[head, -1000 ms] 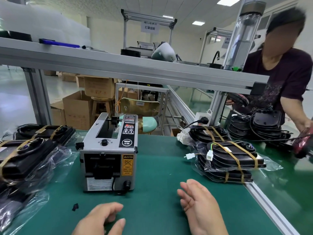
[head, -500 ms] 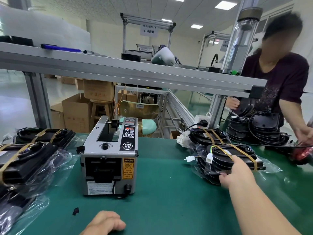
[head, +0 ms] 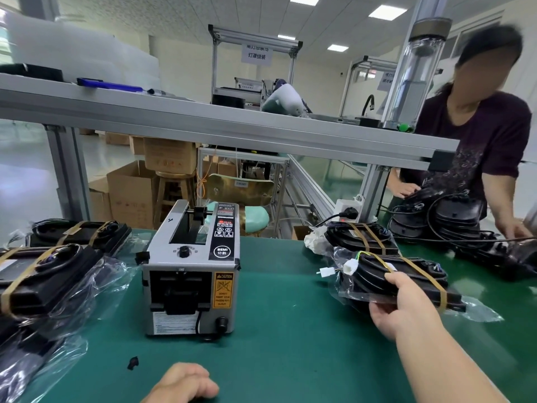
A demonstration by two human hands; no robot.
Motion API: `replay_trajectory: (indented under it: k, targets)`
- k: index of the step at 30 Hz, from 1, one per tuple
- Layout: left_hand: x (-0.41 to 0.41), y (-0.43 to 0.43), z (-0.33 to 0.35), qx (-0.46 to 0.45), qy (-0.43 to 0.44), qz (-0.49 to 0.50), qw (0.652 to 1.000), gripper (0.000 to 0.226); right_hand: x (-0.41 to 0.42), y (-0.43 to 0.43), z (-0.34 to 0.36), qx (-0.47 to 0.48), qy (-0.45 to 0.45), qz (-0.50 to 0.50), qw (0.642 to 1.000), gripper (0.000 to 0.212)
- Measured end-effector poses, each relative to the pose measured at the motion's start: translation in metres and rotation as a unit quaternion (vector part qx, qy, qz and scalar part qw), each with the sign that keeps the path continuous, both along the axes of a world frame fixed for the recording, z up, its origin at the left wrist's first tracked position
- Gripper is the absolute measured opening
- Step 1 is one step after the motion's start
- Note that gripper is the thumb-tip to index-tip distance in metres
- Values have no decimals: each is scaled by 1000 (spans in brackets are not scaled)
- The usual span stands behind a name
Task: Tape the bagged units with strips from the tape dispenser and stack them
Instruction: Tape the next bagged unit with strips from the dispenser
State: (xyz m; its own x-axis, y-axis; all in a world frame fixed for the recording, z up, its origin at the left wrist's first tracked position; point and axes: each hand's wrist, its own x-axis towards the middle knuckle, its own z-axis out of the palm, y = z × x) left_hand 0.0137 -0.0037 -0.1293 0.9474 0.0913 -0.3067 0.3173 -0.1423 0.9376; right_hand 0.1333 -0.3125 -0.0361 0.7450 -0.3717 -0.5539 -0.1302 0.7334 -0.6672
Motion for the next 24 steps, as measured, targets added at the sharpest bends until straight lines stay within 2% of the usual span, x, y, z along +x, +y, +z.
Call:
replay_trajectory:
  k: [3, 5, 6, 7, 9, 11, 15, 17, 20, 24]
  targets:
    - [-13, 3, 4, 25, -52, -9, 998, 11, -14, 14, -12, -13, -64, 53, 996, 11]
    - [-19, 4, 2, 105, -140, -28, 984, 21, -24, 23, -20, -67, -88, 82, 991, 23]
    - [-19, 2, 3, 153, -169, -31, 973, 35, -29, 28, -23, -96, -102, 91, 986, 31]
    - [-19, -1, 5, 171, -170, -22, 970, 47, -34, 32, -25, -122, -123, 103, 979, 37]
    - [-19, -8, 9, 155, -166, 21, 974, 51, -44, 40, -29, -159, -168, 137, 963, 47]
    - [-20, -12, 15, 128, -179, 74, 973, 48, -55, 45, -33, -203, -200, 192, 939, 51]
    - [-26, -25, 33, 103, -252, 97, 957, 43, -73, 50, -37, -288, -254, 315, 868, 56]
    - [-29, -31, 49, 100, -295, 80, 947, 55, -78, 50, -35, -336, -275, 372, 821, 54]
    - [-30, -32, 71, 157, -412, 53, 896, 68, -81, 52, -36, -340, -299, 438, 777, 58]
    - [-23, -33, 98, 303, -550, 32, 777, 57, -83, 57, -36, -352, -323, 481, 735, 62]
